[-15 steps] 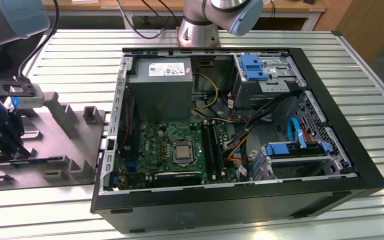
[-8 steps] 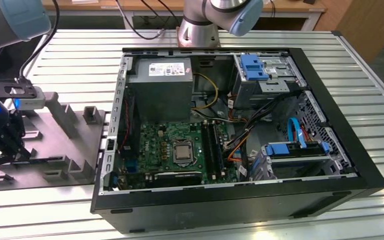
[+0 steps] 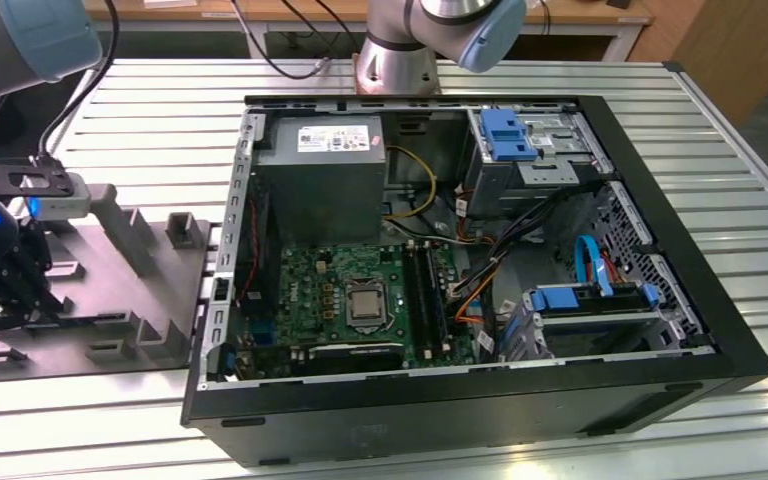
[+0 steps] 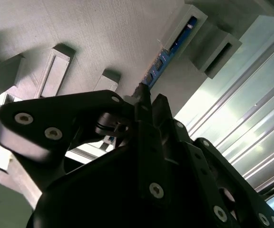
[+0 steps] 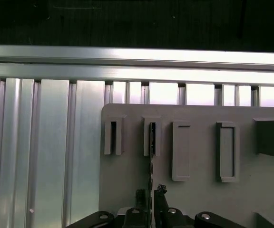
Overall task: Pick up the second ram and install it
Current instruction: 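Pick up the second ram and move it above second insertion slot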
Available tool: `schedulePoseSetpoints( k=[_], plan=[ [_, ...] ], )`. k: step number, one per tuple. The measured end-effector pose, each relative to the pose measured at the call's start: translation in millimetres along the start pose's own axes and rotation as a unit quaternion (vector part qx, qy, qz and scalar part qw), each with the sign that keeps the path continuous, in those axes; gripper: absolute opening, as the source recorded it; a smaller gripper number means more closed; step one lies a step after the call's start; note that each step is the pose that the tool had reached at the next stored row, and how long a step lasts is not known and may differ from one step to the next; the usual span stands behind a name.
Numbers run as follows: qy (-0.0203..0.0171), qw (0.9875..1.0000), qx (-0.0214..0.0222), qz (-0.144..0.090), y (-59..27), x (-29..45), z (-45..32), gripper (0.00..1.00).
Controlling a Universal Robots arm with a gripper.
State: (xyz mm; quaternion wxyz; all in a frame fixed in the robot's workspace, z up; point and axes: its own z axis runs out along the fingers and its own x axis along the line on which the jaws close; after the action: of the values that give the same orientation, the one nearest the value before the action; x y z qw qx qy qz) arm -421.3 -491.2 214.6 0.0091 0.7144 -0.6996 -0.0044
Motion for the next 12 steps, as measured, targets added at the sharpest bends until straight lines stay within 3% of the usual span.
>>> schedulePoseSetpoints(
  k=[4,12],
  plan=[
    [0.0,1.0,0.0,0.0,0.0,0.0,0.0,0.36],
    [0.0,1.0,0.0011,0.0,1.8,-0.1,9.7,0.36]
  ],
)
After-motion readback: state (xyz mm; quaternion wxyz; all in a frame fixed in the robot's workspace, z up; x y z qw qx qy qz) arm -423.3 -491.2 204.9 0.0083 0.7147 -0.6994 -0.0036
